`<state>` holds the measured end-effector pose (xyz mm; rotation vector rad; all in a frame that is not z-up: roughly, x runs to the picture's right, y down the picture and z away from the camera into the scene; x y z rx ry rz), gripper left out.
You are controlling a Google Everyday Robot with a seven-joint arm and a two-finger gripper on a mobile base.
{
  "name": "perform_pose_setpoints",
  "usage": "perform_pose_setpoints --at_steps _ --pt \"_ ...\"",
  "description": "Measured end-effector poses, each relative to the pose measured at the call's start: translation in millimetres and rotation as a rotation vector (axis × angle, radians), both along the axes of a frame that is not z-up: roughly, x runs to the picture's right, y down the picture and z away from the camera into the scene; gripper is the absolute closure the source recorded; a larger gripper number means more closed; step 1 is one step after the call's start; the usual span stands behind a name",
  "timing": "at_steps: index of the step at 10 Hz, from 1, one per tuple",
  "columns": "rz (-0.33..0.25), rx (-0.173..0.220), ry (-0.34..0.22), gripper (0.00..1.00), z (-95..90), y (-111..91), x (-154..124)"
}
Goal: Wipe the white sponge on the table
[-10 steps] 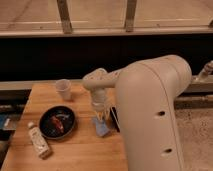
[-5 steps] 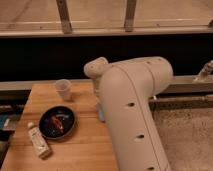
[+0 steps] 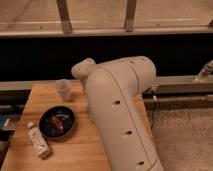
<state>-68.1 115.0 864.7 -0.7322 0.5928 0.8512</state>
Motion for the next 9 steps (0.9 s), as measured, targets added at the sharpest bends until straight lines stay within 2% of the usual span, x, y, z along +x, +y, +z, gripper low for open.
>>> perform_pose_setpoints --at_steps 2,4,6,9 --pt "-0.035 -0.020 -0.074 1.00 -29.4 29 -24" --pt "-0.062 -0.030 -0.126 1.00 -57.6 50 -33" --pt "-0.074 -0.027 -0.118 1.00 -75.5 69 -23" --pt "-0.050 -0.022 -0.077 1.00 -77.1 73 -1"
